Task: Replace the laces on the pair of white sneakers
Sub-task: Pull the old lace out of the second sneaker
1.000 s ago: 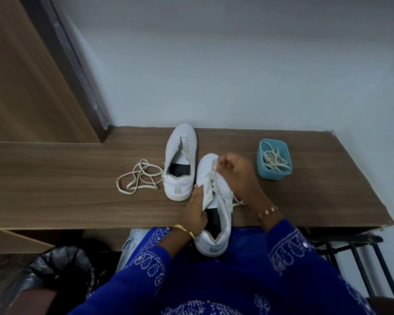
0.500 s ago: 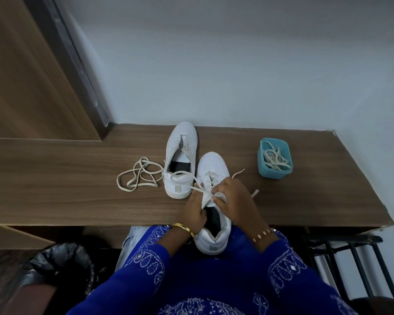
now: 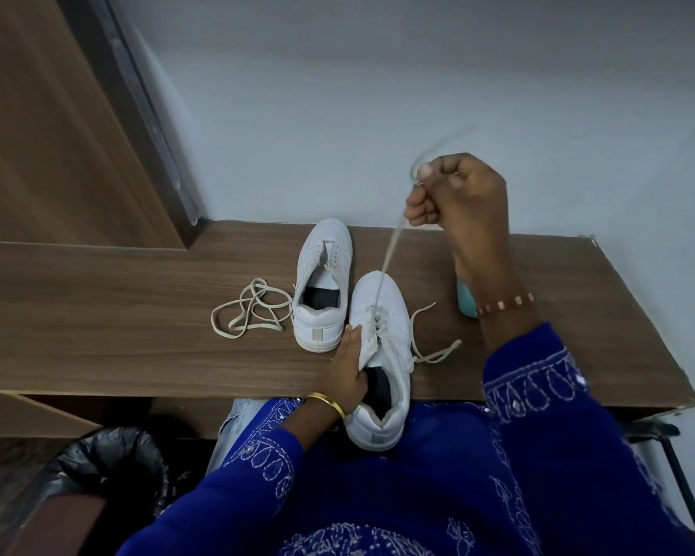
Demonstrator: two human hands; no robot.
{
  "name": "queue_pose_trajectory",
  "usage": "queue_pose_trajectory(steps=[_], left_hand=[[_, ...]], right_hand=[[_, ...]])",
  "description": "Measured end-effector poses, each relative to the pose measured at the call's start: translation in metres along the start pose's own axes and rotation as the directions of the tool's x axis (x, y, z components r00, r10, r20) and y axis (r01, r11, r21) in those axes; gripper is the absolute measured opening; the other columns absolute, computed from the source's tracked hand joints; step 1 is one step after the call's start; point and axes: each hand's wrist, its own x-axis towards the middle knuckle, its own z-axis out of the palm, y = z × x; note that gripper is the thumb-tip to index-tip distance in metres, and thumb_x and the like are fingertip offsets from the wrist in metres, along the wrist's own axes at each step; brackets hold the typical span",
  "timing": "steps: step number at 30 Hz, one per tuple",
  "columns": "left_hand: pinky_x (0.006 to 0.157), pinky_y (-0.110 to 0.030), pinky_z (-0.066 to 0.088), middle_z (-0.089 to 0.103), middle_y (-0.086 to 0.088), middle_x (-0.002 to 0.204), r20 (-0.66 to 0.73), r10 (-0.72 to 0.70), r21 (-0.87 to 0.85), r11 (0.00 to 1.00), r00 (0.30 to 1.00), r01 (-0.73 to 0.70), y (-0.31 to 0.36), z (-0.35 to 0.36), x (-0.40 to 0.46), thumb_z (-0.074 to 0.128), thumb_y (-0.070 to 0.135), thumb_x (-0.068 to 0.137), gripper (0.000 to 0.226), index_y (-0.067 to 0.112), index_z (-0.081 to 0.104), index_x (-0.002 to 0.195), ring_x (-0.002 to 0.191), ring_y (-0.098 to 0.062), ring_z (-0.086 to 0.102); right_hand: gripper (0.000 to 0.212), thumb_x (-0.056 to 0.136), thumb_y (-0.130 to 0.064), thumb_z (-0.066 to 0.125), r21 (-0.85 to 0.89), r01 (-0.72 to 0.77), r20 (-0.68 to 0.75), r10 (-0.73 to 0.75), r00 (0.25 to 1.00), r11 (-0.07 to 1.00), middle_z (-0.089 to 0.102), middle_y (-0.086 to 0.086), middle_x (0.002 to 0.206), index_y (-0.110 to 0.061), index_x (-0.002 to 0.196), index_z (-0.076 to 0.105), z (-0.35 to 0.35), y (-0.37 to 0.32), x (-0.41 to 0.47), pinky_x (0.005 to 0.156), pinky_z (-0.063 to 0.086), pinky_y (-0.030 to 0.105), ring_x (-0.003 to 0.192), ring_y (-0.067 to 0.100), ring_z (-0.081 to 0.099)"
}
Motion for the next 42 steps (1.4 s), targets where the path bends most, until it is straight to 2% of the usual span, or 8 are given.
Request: queue_pose_trajectory(steps=[7, 13, 19, 27, 30, 33, 38, 42], left_hand=[[0.102, -0.006, 0.002, 0.003, -0.011, 0.155, -0.024, 0.035, -0.017, 0.999, 0.999, -0.035, -0.003, 0.002, 0.000, 0.041, -0.010, 0.084, 0.071, 0.004, 0.008, 0.145, 0.145, -0.020, 0.005], [0.102, -0.004, 0.001, 0.003, -0.012, 0.155, -0.010, 0.042, -0.018, 0.999, 0.999, -0.042, -0.003, 0.001, 0.000, 0.041, -0.009, 0.085, 0.070, 0.004, 0.007, 0.145, 0.144, -0.019, 0.004], [0.101, -0.004, 0.003, 0.001, -0.011, 0.156, -0.003, 0.034, -0.002, 0.999, 0.999, -0.034, -0.003, 0.000, 0.000, 0.042, -0.007, 0.086, 0.071, 0.006, 0.006, 0.146, 0.144, -0.018, 0.004], [0.101, -0.009, 0.007, 0.003, -0.009, 0.156, -0.006, 0.019, -0.010, 1.000, 1.000, -0.019, -0.001, 0.000, -0.001, 0.035, 0.017, 0.079, 0.073, 0.007, 0.007, 0.146, 0.145, -0.018, 0.006], [0.105, -0.015, 0.013, 0.007, -0.008, 0.156, -0.017, 0.028, 0.002, 1.000, 0.999, -0.028, -0.003, 0.001, 0.000, 0.031, 0.021, 0.070, 0.082, 0.008, 0.009, 0.147, 0.144, -0.019, 0.010], [0.107, -0.020, 0.017, 0.011, -0.006, 0.156, -0.014, 0.017, -0.007, 1.000, 1.000, -0.017, -0.003, 0.001, 0.000, 0.035, 0.015, 0.073, 0.078, 0.009, 0.011, 0.147, 0.144, -0.018, 0.013], [0.111, -0.029, 0.027, 0.012, -0.007, 0.156, -0.009, 0.027, 0.015, 1.000, 1.000, -0.027, 0.000, 0.000, -0.001, 0.035, 0.015, 0.071, 0.080, 0.009, 0.012, 0.148, 0.142, -0.018, 0.019], [0.100, -0.037, 0.040, 0.005, -0.003, 0.157, 0.003, 0.045, 0.089, 0.995, 0.999, -0.045, 0.007, 0.000, -0.002, 0.043, 0.000, 0.080, 0.078, 0.014, 0.007, 0.148, 0.138, -0.023, 0.028]], right_hand=[[0.021, 0.088, -0.002, 0.057, -0.421, -0.266, 0.140, 0.352, 0.925, 0.867, 0.065, 0.011, 0.089, -0.002, 0.108, 0.061, -0.009, 0.082, -0.019, 0.057, 0.052, 0.016, 0.061, 0.010, 0.058], [0.019, 0.085, -0.006, 0.053, -0.826, -0.086, 0.177, 0.401, 0.899, 0.557, 0.068, 0.020, 0.086, 0.005, 0.075, 0.065, -0.020, 0.148, -0.047, 0.059, 0.039, 0.024, 0.067, 0.019, 0.055], [0.017, 0.084, -0.010, 0.056, -0.830, 0.158, 0.310, 0.207, 0.928, 0.534, 0.063, 0.016, 0.086, 0.002, 0.085, 0.068, -0.014, 0.159, -0.056, 0.073, 0.043, 0.031, 0.083, 0.025, 0.057], [0.004, 0.076, -0.013, 0.068, -0.890, 0.420, 0.445, 0.133, 0.886, 0.178, 0.061, 0.007, 0.080, -0.009, 0.076, 0.068, 0.001, 0.155, -0.054, 0.053, 0.038, 0.025, 0.072, 0.021, 0.060], [0.035, 0.029, -0.009, 0.088, -0.882, 0.403, 0.449, 0.179, 0.875, 0.244, 0.051, 0.001, 0.047, -0.014, 0.041, 0.056, 0.008, 0.154, -0.052, 0.034, 0.036, 0.018, 0.038, 0.016, 0.051], [0.023, 0.046, -0.011, 0.082, -0.861, 0.400, 0.486, 0.271, 0.831, 0.315, 0.058, 0.006, 0.058, -0.008, 0.052, 0.060, 0.010, 0.147, -0.051, 0.047, 0.046, 0.025, 0.052, 0.021, 0.058], [0.026, 0.088, 0.001, 0.049, -0.689, -0.223, 0.354, 0.589, 0.727, 0.690, 0.039, 0.002, 0.058, -0.007, 0.063, 0.046, -0.006, 0.147, -0.033, 0.049, 0.028, 0.014, 0.054, 0.007, 0.034], [0.035, 0.094, -0.003, 0.042, -0.487, -0.639, 0.222, 0.792, 0.569, 0.596, 0.039, 0.002, 0.050, -0.010, 0.060, 0.043, -0.004, 0.143, -0.032, 0.043, 0.027, 0.012, 0.042, 0.005, 0.035]])
